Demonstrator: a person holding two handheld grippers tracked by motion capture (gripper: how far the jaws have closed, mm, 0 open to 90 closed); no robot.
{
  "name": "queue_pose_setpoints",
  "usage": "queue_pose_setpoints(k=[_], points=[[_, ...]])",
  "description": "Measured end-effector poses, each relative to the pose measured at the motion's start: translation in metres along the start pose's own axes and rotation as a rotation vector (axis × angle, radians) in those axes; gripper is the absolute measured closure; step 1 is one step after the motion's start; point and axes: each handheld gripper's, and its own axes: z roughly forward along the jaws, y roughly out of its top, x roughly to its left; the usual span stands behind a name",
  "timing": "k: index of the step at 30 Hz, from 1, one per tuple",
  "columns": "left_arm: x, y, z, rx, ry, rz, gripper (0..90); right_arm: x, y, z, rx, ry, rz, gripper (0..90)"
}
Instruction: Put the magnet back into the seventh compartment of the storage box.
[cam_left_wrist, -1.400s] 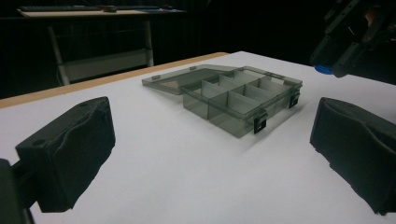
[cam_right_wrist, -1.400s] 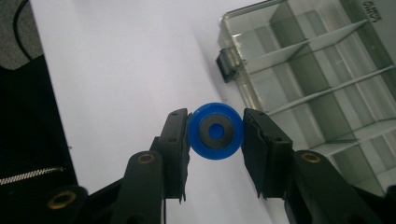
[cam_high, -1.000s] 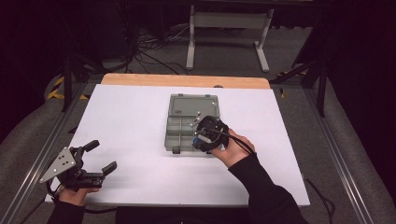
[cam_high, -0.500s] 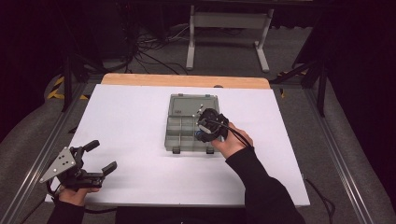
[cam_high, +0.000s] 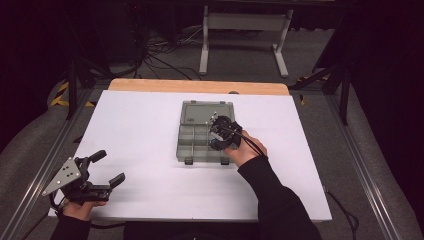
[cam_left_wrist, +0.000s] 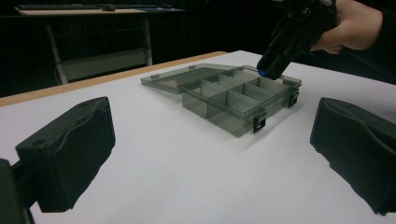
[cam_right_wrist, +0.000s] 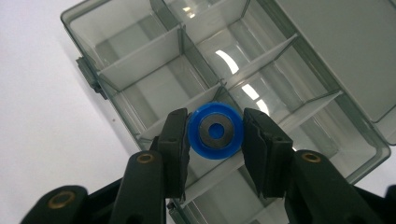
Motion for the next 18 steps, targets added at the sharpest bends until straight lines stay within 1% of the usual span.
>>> queue_pose_setpoints(k=[6,18], points=[[0.0,0.0,0.0,-0.003,0.0,-0.001,0.4,-0.001,-0.003,0.006,0.014,0.006,0.009,61.5],[0.0,0.0,0.0,-0.003,0.0,-0.001,0.4,-0.002,-0.005,0.016,0.044,0.012,0.008,61.3]])
